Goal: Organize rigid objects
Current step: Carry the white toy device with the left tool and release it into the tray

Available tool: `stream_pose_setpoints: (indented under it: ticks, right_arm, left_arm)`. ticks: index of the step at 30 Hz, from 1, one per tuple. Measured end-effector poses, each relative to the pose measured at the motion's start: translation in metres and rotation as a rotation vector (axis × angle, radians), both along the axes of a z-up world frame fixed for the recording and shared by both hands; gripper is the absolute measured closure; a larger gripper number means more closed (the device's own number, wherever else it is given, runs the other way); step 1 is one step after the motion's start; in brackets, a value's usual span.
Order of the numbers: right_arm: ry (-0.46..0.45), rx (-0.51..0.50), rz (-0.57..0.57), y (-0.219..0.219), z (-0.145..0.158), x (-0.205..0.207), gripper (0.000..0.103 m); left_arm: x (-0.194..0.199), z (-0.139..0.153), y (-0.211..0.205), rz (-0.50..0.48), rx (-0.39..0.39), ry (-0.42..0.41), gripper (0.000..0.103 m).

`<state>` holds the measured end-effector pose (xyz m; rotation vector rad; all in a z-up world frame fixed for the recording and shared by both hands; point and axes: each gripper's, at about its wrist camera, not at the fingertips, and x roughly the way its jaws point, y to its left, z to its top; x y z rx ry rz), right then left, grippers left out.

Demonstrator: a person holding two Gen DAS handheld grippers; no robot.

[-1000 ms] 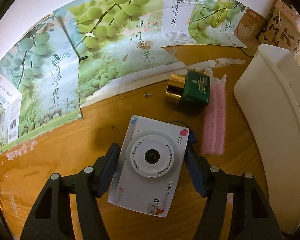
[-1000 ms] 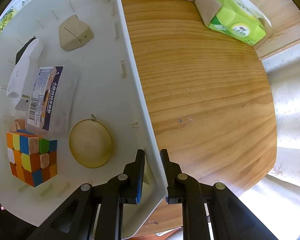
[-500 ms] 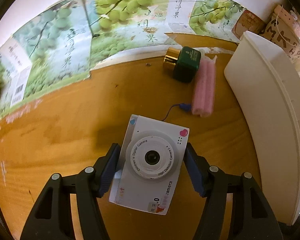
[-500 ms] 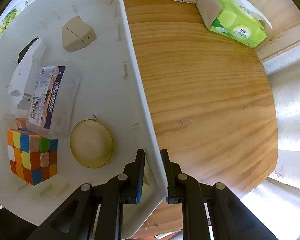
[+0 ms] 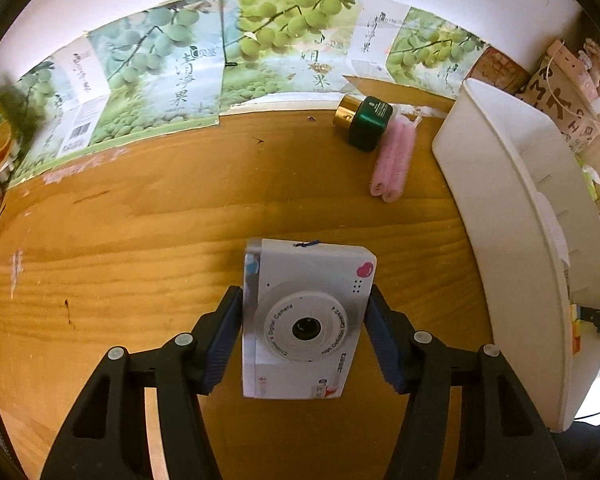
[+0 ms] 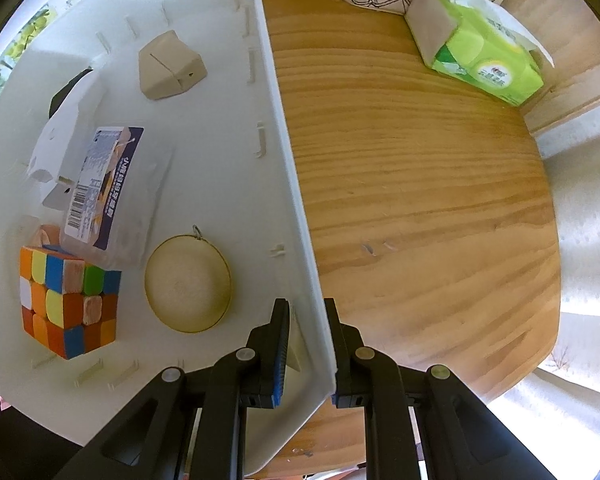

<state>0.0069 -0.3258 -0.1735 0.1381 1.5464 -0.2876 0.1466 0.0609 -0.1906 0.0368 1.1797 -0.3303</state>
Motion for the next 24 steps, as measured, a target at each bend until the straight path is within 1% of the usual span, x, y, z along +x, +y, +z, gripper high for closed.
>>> stream_pose_setpoints:
  ticks: [11,24]
  right_arm:
    - [-0.006,0.04,0.067,-0.003,-0.001,0.001,0.086]
    - [-0.017,0.097,0.17,-0.008,0.001,0.004,0.087]
  left_arm:
    - [-0.027,0.03,-0.011,0.044,-0.022,-0.029,0.04]
    - [-0.059,0.07,-0.036,0.069,-0.062,-0.097,0.04]
